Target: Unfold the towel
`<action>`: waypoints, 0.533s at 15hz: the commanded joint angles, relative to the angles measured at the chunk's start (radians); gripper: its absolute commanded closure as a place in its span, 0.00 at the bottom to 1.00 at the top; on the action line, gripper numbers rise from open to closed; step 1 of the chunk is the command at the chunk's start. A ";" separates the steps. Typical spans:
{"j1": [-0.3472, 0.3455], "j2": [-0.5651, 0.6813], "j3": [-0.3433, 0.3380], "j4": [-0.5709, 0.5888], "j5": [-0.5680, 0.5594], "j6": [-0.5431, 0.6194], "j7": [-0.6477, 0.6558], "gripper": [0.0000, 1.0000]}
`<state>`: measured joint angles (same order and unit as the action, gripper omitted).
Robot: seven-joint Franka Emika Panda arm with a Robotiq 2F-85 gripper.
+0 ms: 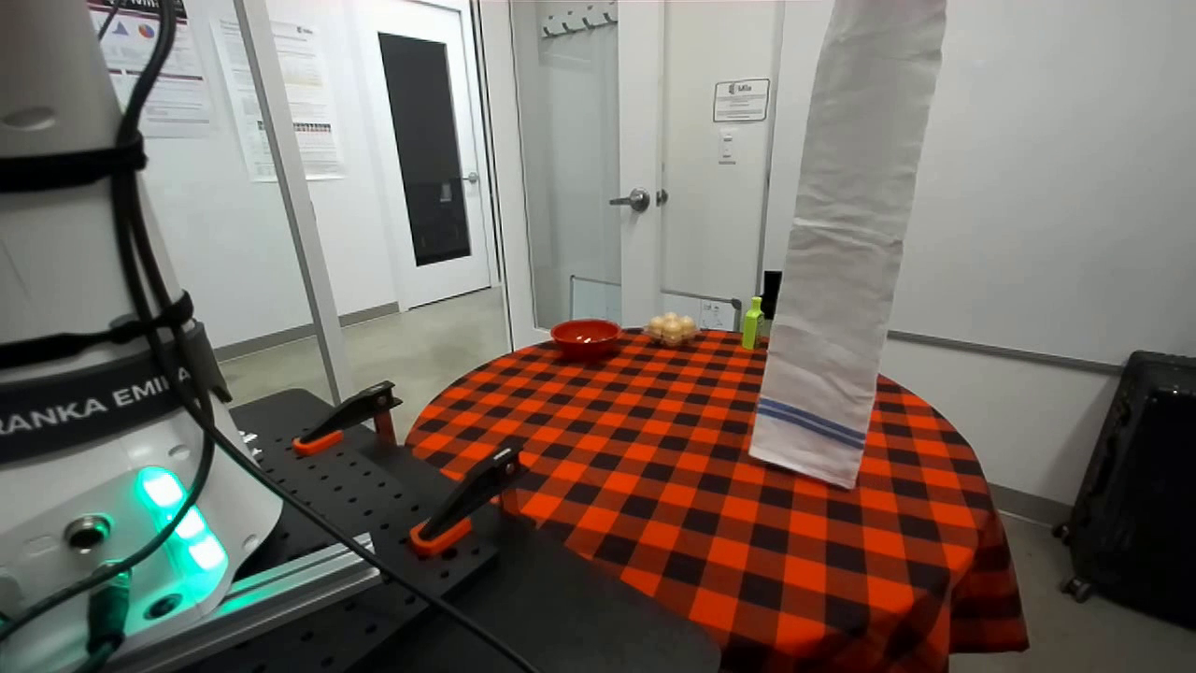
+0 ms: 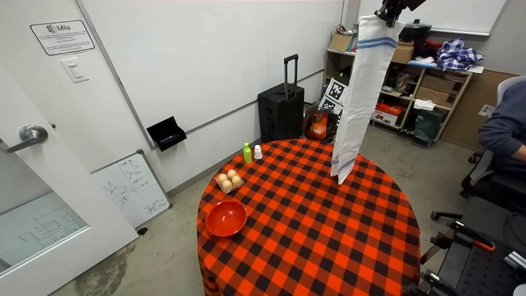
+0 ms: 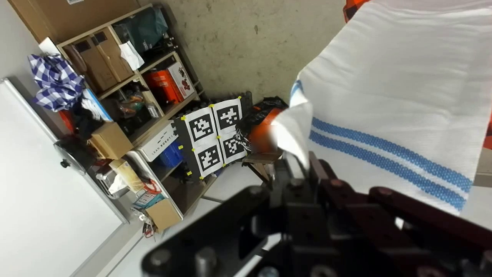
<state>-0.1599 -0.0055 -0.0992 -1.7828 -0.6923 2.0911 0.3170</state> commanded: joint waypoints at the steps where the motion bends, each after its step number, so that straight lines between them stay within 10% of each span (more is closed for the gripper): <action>1: 0.014 0.060 -0.010 0.105 0.023 -0.062 0.028 0.99; 8: 0.007 0.110 -0.033 0.252 0.247 -0.247 0.058 0.99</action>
<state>-0.1596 0.0622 -0.1156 -1.6364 -0.5458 1.9481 0.3541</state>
